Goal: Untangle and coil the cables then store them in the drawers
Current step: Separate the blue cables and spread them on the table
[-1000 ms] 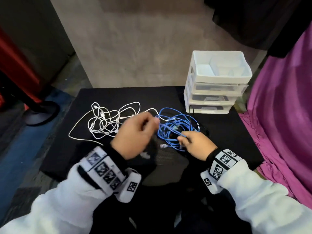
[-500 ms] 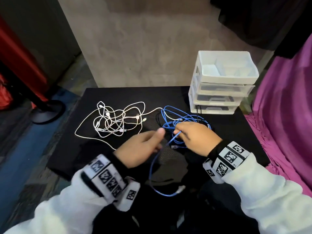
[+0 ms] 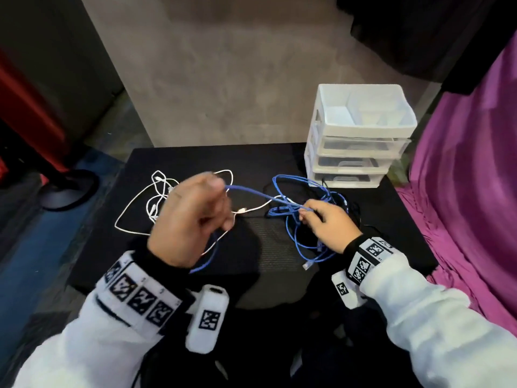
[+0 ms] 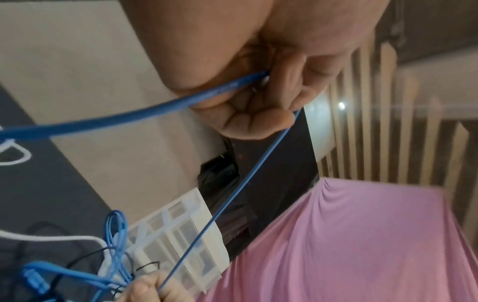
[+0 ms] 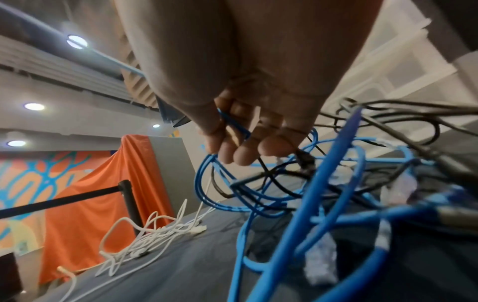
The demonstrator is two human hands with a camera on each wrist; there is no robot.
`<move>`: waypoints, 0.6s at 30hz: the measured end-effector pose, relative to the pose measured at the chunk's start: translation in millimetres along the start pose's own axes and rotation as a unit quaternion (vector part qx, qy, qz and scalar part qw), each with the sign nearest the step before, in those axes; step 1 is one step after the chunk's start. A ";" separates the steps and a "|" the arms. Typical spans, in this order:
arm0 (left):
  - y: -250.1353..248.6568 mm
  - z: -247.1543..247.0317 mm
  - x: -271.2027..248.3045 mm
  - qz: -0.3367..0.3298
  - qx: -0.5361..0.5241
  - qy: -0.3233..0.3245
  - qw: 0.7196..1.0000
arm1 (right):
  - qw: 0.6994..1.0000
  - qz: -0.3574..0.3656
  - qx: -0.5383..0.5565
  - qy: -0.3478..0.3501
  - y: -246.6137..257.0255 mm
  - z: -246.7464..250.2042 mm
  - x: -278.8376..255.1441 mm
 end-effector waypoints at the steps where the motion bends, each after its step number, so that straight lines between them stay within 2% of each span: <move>1: -0.9 12.9 -4.9 0.005 -0.009 0.000 1.000 | 1.000 -0.002 -0.008 -0.007 0.6 3.5 4.0; 2: 3.6 25.5 -9.0 0.025 0.011 0.003 1.000 | 1.000 -0.003 -0.018 -0.011 1.7 6.6 7.9; 4: 20.7 47.1 -16.5 0.102 0.126 0.023 0.986 | 0.999 -0.001 -0.047 -0.015 6.3 12.4 14.2; 6: 37.5 60.4 -21.3 0.188 0.245 0.026 0.951 | 0.997 0.021 -0.080 -0.008 16.8 15.0 16.9; 7: 43.3 60.6 -21.0 0.205 0.278 0.023 0.938 | 0.995 0.038 -0.095 0.003 23.9 13.4 16.9; 13: 99.3 -0.2 5.5 0.172 0.356 0.058 0.917 | 0.981 0.130 -0.135 0.040 75.0 -7.5 4.0; 16: 124.9 -27.4 16.0 0.166 0.383 0.068 0.906 | 0.985 0.132 -0.102 0.054 81.7 -11.7 -0.2; 18: 126.0 -34.6 15.6 0.165 0.349 0.044 0.921 | 0.988 0.113 -0.098 0.044 68.5 -9.9 0.3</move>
Point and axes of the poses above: each hand's wrist, its own x-axis towards the middle knuckle, its own z-axis out of the back of the hand, y = z × x, the point moved 7 cm from there along x, towards the middle knuckle, and after that the axes turned 2 degrees about y, right-handed, at the moved point
